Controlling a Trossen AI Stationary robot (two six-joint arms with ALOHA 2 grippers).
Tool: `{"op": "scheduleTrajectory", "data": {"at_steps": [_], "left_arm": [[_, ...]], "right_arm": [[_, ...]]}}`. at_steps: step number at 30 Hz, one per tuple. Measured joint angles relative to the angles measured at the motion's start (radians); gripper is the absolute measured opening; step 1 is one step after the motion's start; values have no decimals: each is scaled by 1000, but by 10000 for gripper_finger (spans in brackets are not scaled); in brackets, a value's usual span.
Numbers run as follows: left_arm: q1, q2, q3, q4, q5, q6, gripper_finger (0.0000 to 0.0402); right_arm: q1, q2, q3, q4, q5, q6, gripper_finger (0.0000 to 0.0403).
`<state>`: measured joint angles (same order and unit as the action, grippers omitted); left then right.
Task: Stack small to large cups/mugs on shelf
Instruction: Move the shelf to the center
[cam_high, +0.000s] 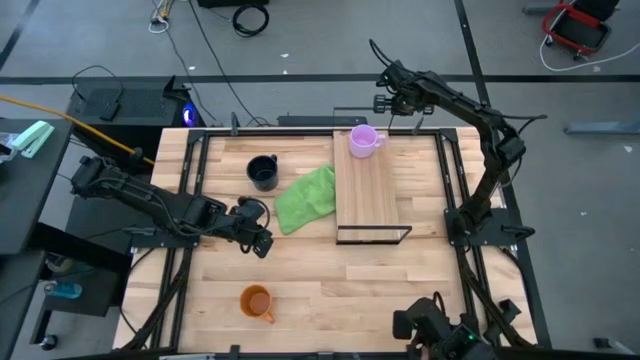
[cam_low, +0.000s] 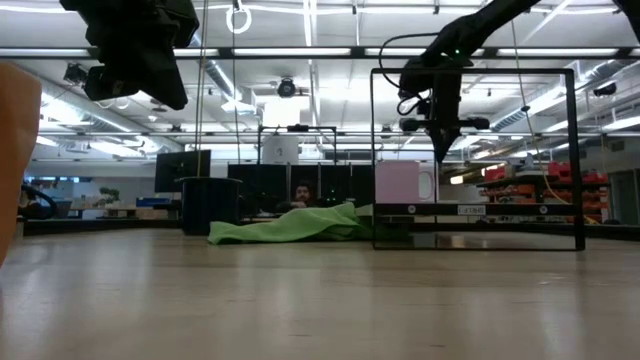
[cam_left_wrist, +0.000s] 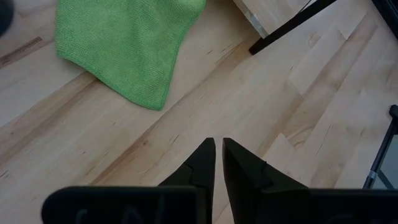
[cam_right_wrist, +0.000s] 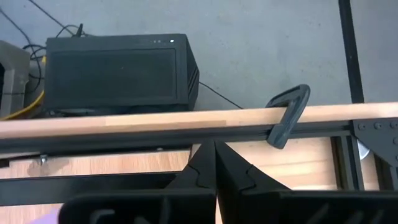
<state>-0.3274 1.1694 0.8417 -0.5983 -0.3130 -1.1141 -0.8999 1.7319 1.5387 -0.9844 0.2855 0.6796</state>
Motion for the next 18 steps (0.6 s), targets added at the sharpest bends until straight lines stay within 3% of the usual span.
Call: {"op": "scheduleTrajectory", "data": {"at_steps": [10, 18], "left_arm": [[0, 0, 0, -1, 0, 0, 37], [31, 0, 0, -1, 0, 25, 37]], "right_arm": [[22, -110, -1, -111, -13, -11, 0], [240, -331, -3, -350, -8, 41, 0]]}}
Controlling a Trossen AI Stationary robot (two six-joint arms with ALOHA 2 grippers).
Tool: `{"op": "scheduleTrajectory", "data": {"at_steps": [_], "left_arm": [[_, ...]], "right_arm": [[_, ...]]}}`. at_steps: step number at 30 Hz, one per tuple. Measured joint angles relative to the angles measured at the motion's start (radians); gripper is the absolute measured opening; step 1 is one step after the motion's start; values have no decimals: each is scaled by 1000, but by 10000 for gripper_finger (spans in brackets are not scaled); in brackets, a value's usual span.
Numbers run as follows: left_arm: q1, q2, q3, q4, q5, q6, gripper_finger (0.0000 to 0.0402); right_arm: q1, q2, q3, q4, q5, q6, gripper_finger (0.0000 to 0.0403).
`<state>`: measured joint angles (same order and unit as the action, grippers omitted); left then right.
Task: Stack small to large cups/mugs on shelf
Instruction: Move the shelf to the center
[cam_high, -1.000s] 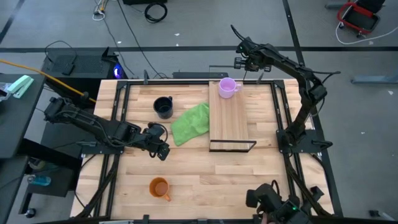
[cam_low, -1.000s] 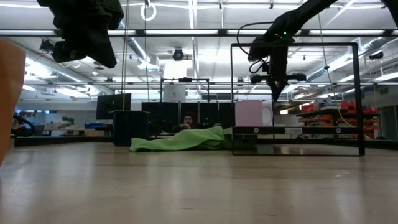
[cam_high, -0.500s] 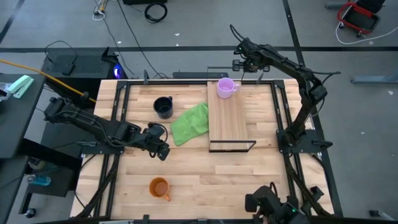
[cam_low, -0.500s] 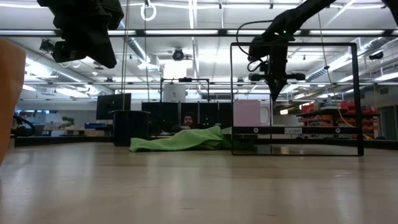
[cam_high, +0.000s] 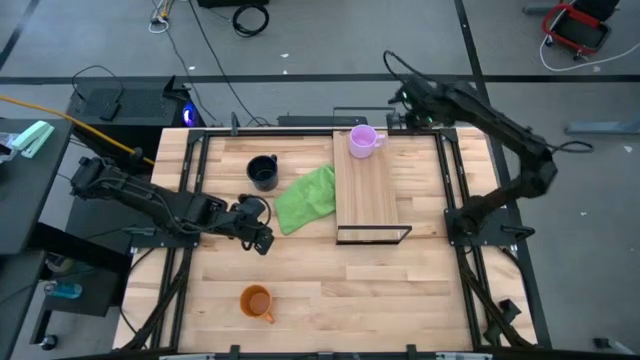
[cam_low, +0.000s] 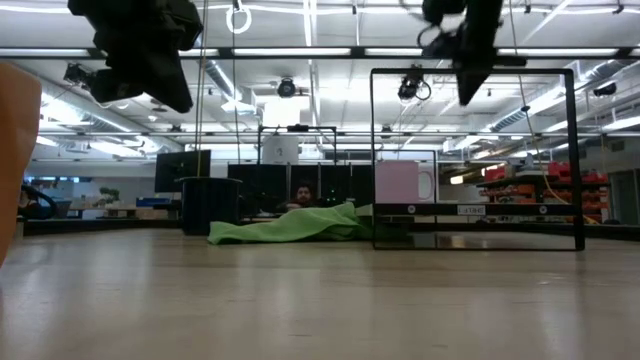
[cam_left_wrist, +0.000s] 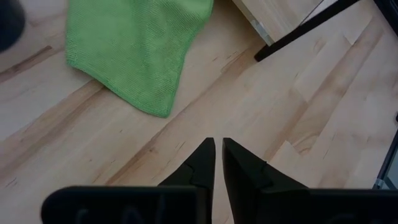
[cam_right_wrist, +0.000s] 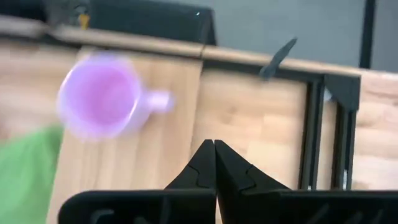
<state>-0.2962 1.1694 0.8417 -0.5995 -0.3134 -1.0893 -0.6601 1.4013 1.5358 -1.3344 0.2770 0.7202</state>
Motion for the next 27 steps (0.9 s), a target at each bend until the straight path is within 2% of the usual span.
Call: {"op": "scheduleTrajectory", "data": {"at_steps": [3, 9, 15, 19, 23, 27], "left_arm": [[14, 0, 0, 0, 0, 3, 35], [37, 0, 0, 0, 0, 29, 41], [52, 0, 0, 0, 2, 29, 43], [53, 0, 0, 1, 12, 29, 43], [53, 0, 0, 1, 22, 28, 43], [53, 0, 0, 1, 23, 23, 39]], "right_arm": [[158, -89, -32, -76, 41, 93, 0], [506, -271, -221, -125, 64, 470, 0], [793, -332, -424, -125, 41, 824, 0], [917, -315, -504, -84, -39, 913, 0], [1003, -305, -536, 26, -64, 971, 0], [1047, -281, -537, 55, -66, 1009, 0]]}}
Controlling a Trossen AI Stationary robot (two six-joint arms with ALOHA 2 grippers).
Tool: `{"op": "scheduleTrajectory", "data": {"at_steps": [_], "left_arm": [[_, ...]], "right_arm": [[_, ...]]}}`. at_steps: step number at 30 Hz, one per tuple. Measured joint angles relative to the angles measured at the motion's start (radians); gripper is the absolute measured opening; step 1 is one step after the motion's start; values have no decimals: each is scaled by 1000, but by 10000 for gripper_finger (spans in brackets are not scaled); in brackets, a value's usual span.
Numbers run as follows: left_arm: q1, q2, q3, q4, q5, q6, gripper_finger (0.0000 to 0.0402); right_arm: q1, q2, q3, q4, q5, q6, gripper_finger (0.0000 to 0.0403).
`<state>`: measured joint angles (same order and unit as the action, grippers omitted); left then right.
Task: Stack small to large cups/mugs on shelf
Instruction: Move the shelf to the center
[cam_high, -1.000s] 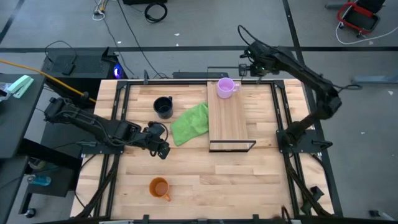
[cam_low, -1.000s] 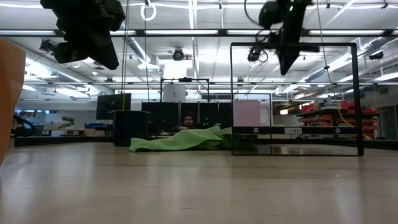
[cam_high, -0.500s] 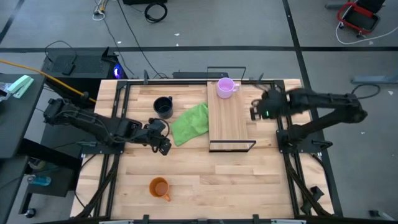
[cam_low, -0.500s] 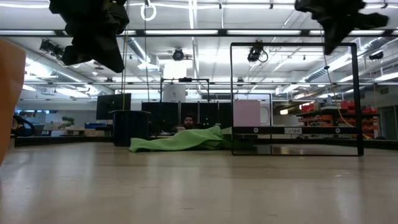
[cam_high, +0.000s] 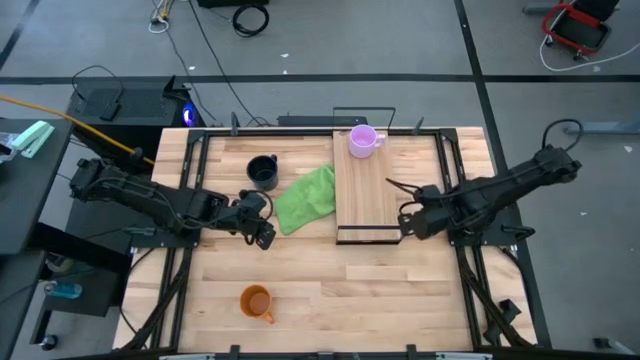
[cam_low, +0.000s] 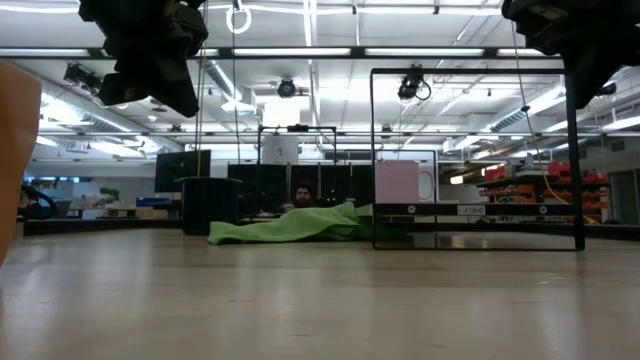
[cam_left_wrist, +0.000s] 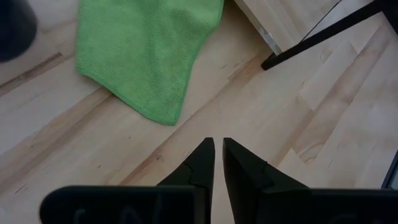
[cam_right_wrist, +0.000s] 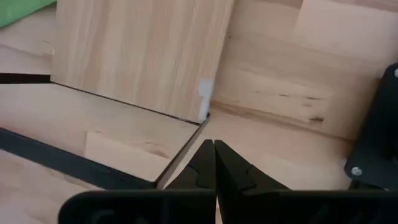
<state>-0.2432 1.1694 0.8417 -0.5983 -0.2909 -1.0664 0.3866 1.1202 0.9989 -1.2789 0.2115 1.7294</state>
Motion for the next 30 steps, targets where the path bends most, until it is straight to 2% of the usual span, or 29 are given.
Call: {"op": "scheduleTrajectory", "data": {"at_steps": [10, 24, 30], "left_arm": [[0, 0, 0, 0, 0, -18, 43], [0, 0, 0, -1, 1, -22, 43], [-2, 0, 0, -48, 89, -39, 36]], "right_arm": [[23, 52, 0, 84, -2, -21, 0], [23, 55, 0, 63, -3, -23, 1], [23, 10, 0, 18, -30, -23, 2]]}}
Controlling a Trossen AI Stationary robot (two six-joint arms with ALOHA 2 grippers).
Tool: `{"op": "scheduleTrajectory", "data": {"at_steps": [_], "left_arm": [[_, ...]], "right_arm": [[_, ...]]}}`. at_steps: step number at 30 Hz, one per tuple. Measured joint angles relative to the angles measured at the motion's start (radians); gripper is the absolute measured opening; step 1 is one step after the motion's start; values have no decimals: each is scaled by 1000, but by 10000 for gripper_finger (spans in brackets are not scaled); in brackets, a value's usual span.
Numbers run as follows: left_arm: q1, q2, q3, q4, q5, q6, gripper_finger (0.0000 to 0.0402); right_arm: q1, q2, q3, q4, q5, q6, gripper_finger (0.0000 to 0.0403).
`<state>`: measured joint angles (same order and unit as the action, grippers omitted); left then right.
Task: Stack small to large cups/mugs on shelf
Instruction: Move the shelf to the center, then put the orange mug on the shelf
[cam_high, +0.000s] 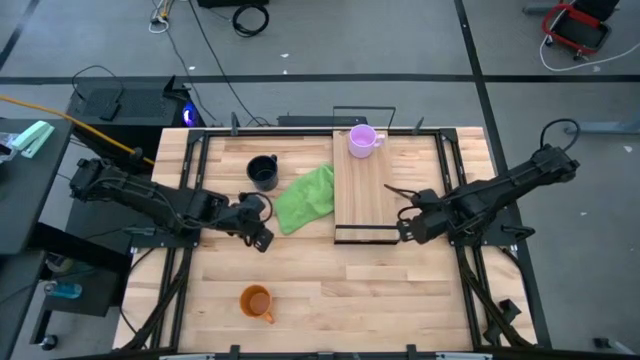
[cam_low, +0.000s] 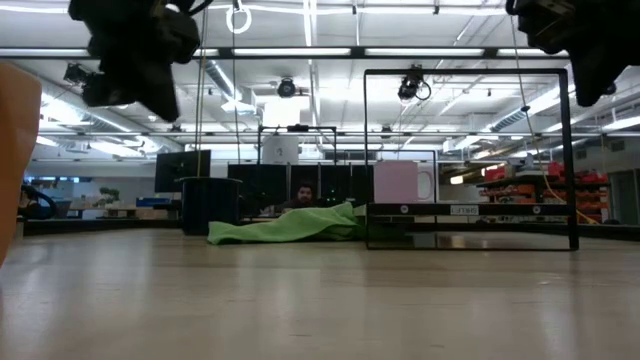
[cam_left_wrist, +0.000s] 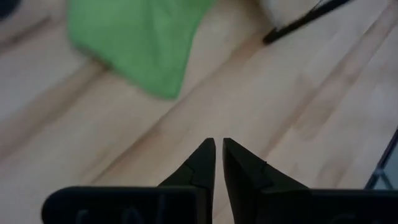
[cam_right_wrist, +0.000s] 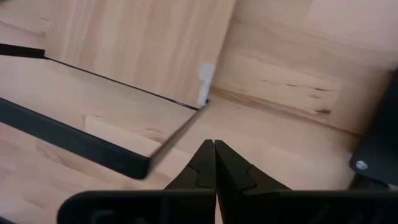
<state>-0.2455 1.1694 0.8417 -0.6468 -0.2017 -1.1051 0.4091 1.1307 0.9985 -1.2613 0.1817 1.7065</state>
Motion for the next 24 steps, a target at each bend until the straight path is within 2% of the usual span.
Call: {"op": "scheduleTrajectory", "data": {"at_steps": [4, 8, 11, 16, 24], "left_arm": [[-17, 0, 0, -141, 43, -72, 35], [-45, 0, 0, -317, 71, -177, 39], [-76, 0, 0, -387, 122, -246, 40], [-160, 0, 0, -372, 218, -334, 35], [-357, 0, 0, -280, 247, -576, 37]], "right_arm": [[0, -58, 0, -56, 10, 18, 3], [0, -107, 0, -77, 63, 21, 3], [0, -132, 0, -77, 107, 15, 4], [-1, -157, 1, -77, 165, -18, 4], [-1, -159, 1, -77, 216, -81, 4]]}}
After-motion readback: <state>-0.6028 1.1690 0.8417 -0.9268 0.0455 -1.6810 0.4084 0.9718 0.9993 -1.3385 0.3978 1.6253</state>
